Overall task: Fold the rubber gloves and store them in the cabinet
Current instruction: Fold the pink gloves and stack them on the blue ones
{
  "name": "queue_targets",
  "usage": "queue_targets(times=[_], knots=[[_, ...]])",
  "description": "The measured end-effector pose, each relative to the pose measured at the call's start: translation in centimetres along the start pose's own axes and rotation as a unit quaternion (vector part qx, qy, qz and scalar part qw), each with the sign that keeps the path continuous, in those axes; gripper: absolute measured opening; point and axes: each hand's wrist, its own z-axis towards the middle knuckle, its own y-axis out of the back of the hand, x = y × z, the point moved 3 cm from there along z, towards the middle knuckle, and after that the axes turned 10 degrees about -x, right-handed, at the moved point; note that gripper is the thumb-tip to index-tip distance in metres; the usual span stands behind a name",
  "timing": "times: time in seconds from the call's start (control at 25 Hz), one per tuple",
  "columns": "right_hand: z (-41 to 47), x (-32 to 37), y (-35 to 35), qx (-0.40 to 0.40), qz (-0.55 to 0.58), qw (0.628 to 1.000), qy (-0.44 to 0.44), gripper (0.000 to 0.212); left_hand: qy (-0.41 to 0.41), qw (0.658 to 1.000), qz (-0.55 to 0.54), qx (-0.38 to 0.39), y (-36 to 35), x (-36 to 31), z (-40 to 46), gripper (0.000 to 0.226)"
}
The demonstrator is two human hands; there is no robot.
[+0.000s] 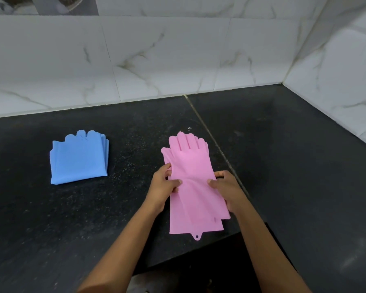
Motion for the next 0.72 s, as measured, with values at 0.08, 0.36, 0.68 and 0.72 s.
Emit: queue_targets(times=[0.08, 0.36, 0.68, 0.72], knots=[[-0.3, 0.1, 0.0, -0.005, 0.022, 1.0, 0.004, 0.022, -0.014, 1.0, -0.01, -0.007, 0.1, -1.0, 0.5, 0.053], [-1.4, -2.0, -1.6, -0.036, -0.224, 0.967, 0.116, 0.018, -0.029, 0.982, 0.159, -0.097, 1.8, 1.3, -0.3, 0.038], [-1.2, -1.6, -0.3, -0.091, -0.254, 0.947, 0.174, 0.021, -0.104, 0.931, 0.322, -0.136, 0.1, 1.3, -2.1, 0.045], [-1.2, -1.5, -0.3, -0.086, -0.263, 0.945, 0.176, 0.022, -0.098, 0.926, 0.336, -0.144, -0.1, 1.2, -2.3, 0.049]])
